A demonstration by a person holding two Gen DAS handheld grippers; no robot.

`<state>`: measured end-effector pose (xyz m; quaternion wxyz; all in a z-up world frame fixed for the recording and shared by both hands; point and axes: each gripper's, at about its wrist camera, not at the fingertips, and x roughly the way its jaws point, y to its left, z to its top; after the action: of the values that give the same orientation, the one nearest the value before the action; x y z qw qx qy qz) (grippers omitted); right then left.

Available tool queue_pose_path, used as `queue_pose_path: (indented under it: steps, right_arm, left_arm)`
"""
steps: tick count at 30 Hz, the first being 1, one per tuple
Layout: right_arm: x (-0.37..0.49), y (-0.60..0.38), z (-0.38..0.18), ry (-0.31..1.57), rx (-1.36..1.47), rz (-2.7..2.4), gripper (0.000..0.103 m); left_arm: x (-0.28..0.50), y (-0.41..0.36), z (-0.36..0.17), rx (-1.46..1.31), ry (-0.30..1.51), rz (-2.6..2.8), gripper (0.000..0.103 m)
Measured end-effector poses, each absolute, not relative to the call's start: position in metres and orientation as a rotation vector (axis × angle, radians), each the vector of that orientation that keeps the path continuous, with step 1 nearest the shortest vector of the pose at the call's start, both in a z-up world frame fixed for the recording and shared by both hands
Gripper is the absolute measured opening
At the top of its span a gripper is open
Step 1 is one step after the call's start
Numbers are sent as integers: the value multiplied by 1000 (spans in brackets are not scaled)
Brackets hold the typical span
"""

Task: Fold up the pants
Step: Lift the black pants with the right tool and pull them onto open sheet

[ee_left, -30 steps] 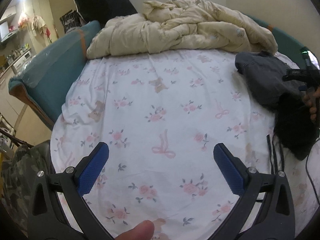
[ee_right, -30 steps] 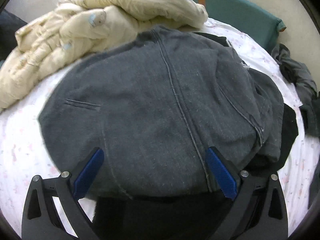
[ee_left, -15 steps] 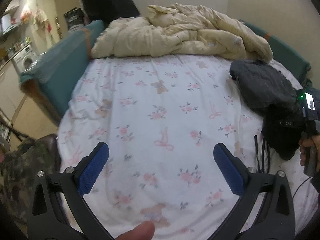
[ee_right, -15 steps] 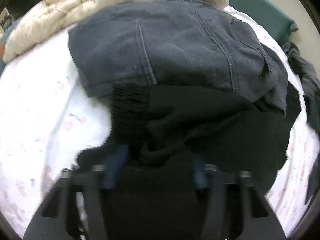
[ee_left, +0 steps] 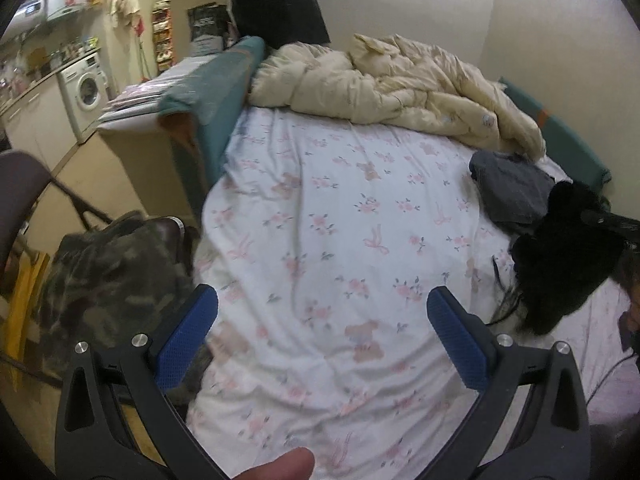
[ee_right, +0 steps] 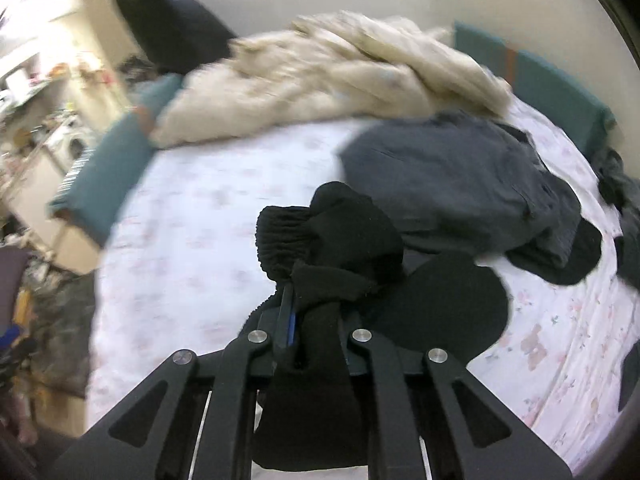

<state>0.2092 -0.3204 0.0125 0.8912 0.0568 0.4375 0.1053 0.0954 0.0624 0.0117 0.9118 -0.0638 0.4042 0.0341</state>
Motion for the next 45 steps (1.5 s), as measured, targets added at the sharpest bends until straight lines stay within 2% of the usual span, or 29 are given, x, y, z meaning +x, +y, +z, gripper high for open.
queue_pose_path:
  steps: [7, 15, 18, 25, 28, 29, 31, 32, 33, 34, 35, 37, 40, 42, 45]
  right_arm:
    - [119, -239, 75, 824, 176, 501, 11]
    - [43, -160, 96, 811, 348, 870, 11]
    - [55, -151, 69, 859, 375, 910, 11]
    - [133, -147, -103, 1202, 312, 631, 13]
    - [155, -162, -150, 1295, 218, 418, 19]
    - [152, -165, -153, 1305, 209, 386, 20]
    - [153, -180, -156, 1307, 206, 324, 28]
    - [151, -184, -153, 1301, 190, 303, 38]
    - [150, -188, -146, 1293, 168, 288, 61]
    - [149, -190, -139, 1267, 128, 259, 71]
    - [143, -192, -128, 1222, 85, 228, 75]
    - [128, -193, -106, 1150, 30, 196, 75]
    - [103, -185, -80, 1123, 136, 326, 75]
    - [95, -166, -83, 1147, 176, 415, 75]
    - [89, -134, -109, 1196, 79, 448, 75]
  left_arm:
    - [38, 104, 25, -208, 761, 119, 103]
    - [13, 169, 27, -374, 720, 229, 103]
    - [10, 181, 27, -368, 699, 278, 103]
    - [28, 167, 13, -276, 745, 317, 103]
    - [37, 155, 7, -250, 779, 293, 103]
    - [39, 150, 6, -248, 785, 279, 103]
    - [44, 142, 4, -244, 801, 259, 103]
    - [48, 137, 2, -245, 814, 244, 103]
    - [50, 134, 1, -249, 821, 236, 103]
    - [53, 130, 0, -256, 829, 224, 103]
    - [57, 125, -2, -261, 840, 211, 103]
    - [62, 117, -4, -255, 852, 202, 103]
    - [68, 106, -6, -245, 867, 180, 103]
    - [70, 100, -6, -233, 869, 167, 103]
    - [70, 98, -7, -225, 870, 172, 103]
